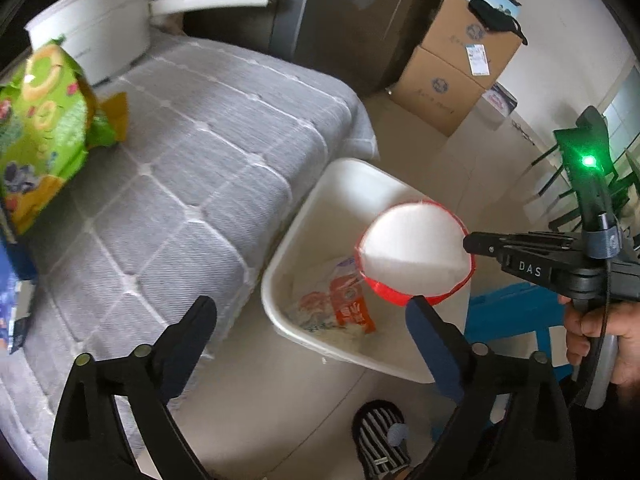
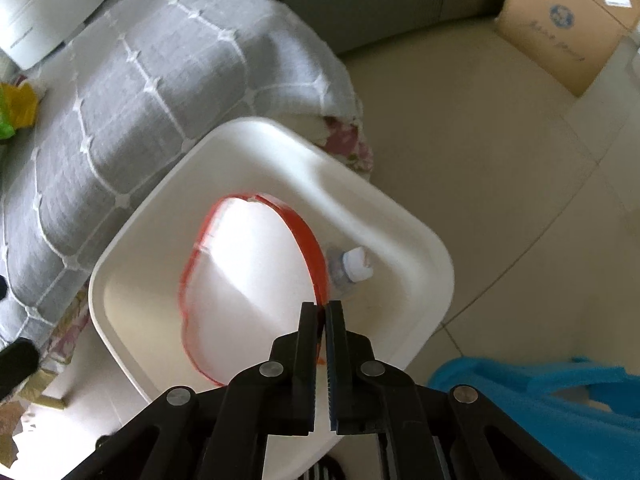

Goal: Collect trash
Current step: 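Open both tools to drop the tissue and lid into the bin, then move both tools back to the blue biscuit box and green snack bag, then grasp the blue biscuit box with the left tool while the right tool grasps the green bag, then carry the green snack bag over the white bin and open the right tool, then carry the blue biscuit box over the bin and open the left tool, then grasp the cream bread packet with the left tool while the right tool grasps the yellow wrapper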

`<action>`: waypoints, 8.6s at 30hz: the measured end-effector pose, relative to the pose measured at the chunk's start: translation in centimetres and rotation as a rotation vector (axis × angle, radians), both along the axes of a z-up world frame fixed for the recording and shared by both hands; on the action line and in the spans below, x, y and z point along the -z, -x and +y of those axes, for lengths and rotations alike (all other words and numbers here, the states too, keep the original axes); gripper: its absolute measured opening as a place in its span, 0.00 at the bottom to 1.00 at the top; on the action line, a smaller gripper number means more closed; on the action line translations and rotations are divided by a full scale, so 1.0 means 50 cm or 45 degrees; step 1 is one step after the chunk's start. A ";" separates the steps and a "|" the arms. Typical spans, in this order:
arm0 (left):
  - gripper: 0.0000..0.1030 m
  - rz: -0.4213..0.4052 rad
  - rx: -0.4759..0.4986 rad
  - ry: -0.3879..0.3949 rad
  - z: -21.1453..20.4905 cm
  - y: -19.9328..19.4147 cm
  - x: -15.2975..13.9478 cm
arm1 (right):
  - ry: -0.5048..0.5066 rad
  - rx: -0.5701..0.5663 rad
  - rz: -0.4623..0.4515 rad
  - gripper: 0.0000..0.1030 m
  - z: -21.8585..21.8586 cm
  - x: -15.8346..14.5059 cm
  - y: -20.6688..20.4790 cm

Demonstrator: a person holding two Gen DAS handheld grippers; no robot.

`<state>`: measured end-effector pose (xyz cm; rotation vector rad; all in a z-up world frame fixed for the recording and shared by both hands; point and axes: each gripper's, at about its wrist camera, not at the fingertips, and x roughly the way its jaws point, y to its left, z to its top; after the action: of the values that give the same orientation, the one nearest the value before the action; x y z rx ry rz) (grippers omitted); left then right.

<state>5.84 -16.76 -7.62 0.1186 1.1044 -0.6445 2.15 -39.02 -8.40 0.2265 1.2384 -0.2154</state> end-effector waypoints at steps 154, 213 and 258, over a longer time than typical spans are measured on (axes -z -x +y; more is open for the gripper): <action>0.92 -0.160 -0.358 0.324 0.229 -0.039 -0.152 | -0.096 -0.042 -0.491 0.02 0.014 -0.184 0.024; 1.00 0.064 0.014 0.064 -0.077 -0.002 0.062 | -0.134 0.254 -0.145 0.75 -0.103 -0.091 0.061; 0.35 -0.019 -0.744 -0.020 0.484 -0.253 0.031 | -0.140 -0.177 -0.474 0.80 0.306 -0.038 -0.340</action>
<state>18.47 7.44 -9.18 -0.1826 1.0624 -0.1108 19.15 -23.73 -6.51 0.2614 0.8922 0.0166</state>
